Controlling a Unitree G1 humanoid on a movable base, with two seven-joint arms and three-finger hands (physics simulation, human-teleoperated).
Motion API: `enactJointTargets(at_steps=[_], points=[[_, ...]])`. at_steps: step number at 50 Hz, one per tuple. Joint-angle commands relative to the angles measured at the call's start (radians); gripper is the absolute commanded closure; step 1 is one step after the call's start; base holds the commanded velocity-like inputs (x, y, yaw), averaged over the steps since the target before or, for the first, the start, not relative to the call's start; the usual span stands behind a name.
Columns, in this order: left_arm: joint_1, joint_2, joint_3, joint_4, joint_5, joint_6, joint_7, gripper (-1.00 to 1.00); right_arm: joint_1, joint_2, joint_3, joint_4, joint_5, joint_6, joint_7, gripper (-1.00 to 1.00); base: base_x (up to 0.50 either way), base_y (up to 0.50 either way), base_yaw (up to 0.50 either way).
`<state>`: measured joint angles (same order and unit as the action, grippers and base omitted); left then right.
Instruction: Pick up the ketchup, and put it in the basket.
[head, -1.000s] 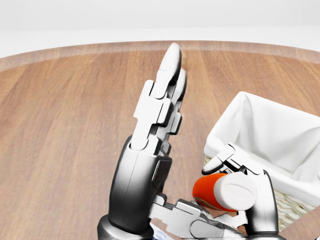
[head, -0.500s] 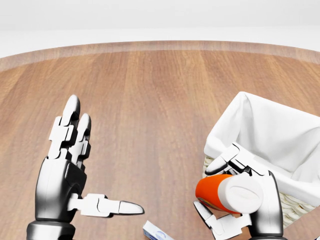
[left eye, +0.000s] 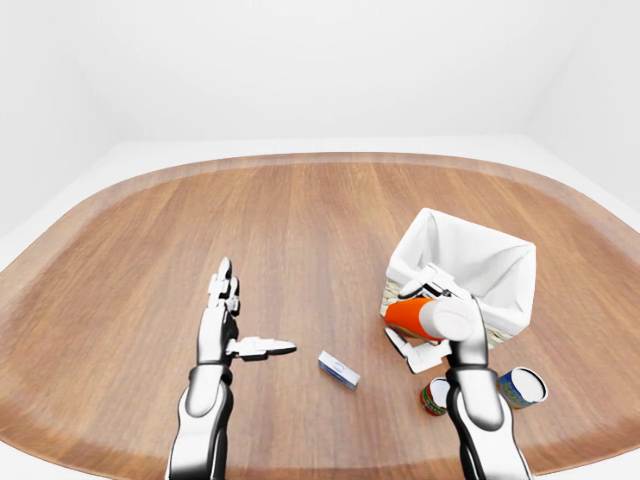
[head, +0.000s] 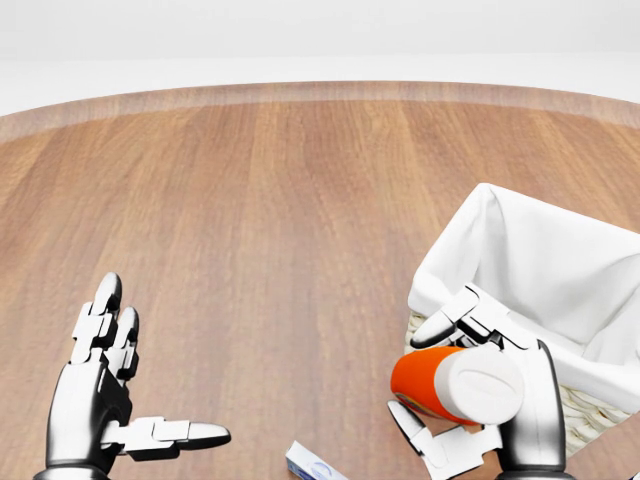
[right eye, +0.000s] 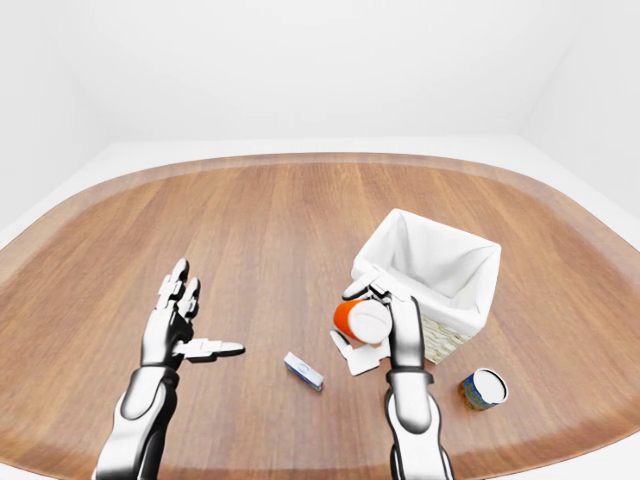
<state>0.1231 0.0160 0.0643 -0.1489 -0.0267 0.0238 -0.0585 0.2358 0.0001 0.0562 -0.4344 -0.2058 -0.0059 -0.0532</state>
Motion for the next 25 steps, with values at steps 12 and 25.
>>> enactJointTargets(at_steps=[12, 25], points=[[0.005, 0.002, 0.015, 0.034, -0.006, -0.015, -0.011, -1.0, -0.017, 0.001, -0.002, 0.026, 0.056, 0.014, -0.017, 1.0, 0.0, 0.0, 0.0], [0.014, 0.0, 0.018, 0.011, -0.009, -0.001, -0.017, -1.0, -0.039, -0.006, -0.05, -0.145, -0.042, 0.093, -0.014, 1.0, 0.0, 0.0, 0.0]])
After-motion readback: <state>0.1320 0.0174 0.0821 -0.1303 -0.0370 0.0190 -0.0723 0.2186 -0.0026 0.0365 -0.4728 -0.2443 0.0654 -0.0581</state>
